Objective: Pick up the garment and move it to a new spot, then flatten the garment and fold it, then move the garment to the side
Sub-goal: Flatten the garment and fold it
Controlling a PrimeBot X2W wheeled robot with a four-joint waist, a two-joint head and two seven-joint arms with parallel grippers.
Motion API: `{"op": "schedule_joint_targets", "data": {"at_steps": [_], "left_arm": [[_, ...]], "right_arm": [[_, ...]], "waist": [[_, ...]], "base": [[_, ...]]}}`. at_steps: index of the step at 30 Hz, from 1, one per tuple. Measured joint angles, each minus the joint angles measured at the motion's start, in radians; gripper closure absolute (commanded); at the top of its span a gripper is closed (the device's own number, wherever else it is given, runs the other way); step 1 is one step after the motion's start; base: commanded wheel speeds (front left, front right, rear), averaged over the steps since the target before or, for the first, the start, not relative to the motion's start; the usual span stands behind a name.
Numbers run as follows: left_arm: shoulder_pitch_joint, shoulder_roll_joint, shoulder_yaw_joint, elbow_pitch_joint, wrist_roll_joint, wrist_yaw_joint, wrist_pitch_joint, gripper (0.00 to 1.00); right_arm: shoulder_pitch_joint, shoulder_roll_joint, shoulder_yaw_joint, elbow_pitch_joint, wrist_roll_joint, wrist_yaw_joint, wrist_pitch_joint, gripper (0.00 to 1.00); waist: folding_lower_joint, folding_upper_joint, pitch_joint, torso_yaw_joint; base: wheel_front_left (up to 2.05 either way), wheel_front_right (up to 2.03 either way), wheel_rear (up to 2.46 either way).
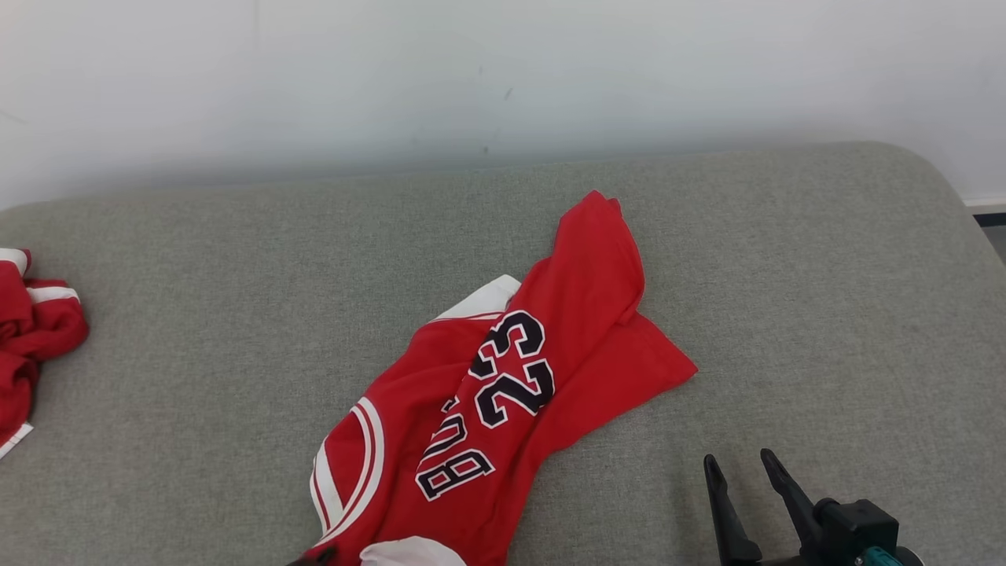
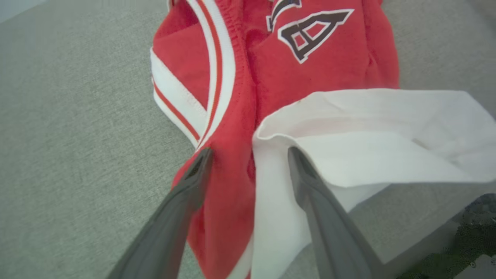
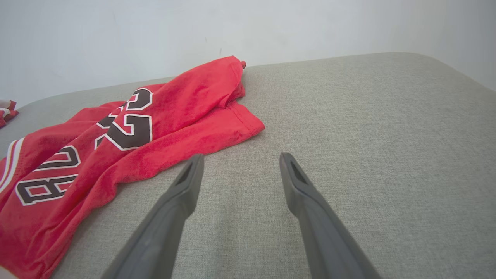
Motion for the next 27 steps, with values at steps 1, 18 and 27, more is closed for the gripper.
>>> {"op": "schedule_joint_targets", "data": {"at_steps": [1, 18, 27], "left_arm": [[-0.009, 0.003, -0.007, 0.003, 0.001, -0.015, -0.005, 0.0], [-0.121, 0.019, -0.06, 0.046, -0.03, -0.12, -0.035, 0.0], [-0.182, 0.033, -0.105, 0.103, -0.082, -0.151, -0.036, 0.44]], "right_arm": [[0.0, 0.0, 0.0, -0.001, 0.0, 0.0, 0.0, 0.0], [-0.003, 0.0, 0.007, 0.004, 0.0, 0.0, 0.001, 0.0], [-0.006, 0.0, 0.02, 0.005, 0.0, 0.0, 0.006, 0.0]], "waist": [[0.0, 0.0, 0.001, 0.0], [0.0, 0.0, 0.007, 0.01], [0.0, 0.0, 0.013, 0.002]], "base": [[0.0, 0.0, 0.0], [0.0, 0.0, 0.0], [0.0, 0.0, 0.0]]}}
